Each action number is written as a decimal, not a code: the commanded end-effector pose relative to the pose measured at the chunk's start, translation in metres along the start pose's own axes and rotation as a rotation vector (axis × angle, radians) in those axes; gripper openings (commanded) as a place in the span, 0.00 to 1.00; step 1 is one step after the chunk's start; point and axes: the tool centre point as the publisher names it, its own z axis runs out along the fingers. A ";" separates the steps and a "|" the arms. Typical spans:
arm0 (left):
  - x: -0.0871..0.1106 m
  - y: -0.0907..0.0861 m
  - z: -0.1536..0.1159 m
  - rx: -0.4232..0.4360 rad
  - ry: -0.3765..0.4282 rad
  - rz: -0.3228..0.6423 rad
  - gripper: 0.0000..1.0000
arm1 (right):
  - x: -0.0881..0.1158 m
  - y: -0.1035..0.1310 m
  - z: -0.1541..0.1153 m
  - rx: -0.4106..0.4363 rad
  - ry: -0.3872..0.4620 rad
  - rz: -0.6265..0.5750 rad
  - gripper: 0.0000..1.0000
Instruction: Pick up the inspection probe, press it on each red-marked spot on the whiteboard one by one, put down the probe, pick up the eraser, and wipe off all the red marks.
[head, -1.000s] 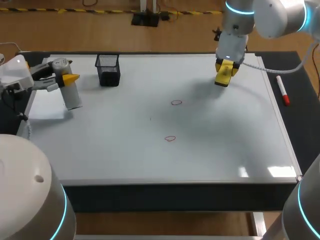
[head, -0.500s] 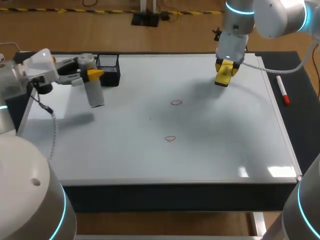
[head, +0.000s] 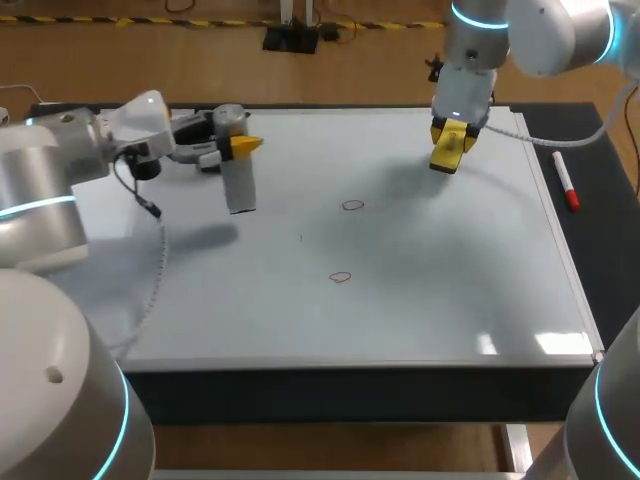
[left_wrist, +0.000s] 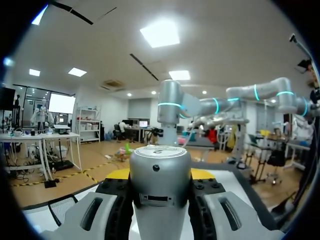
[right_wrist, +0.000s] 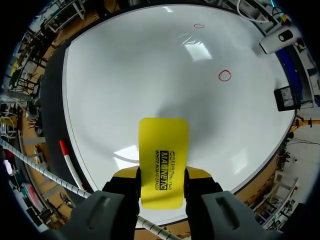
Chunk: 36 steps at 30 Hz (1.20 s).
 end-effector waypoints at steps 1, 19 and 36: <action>-0.004 0.000 0.035 -0.013 0.012 -0.010 0.00 | 0.001 0.000 -0.001 0.002 0.003 -0.002 0.00; 0.012 0.014 0.105 -0.014 0.086 0.012 0.00 | 0.001 0.000 -0.001 0.002 0.003 -0.002 0.00; 0.017 0.030 0.159 0.008 0.206 0.003 0.00 | 0.001 0.000 -0.001 0.002 0.003 -0.002 0.00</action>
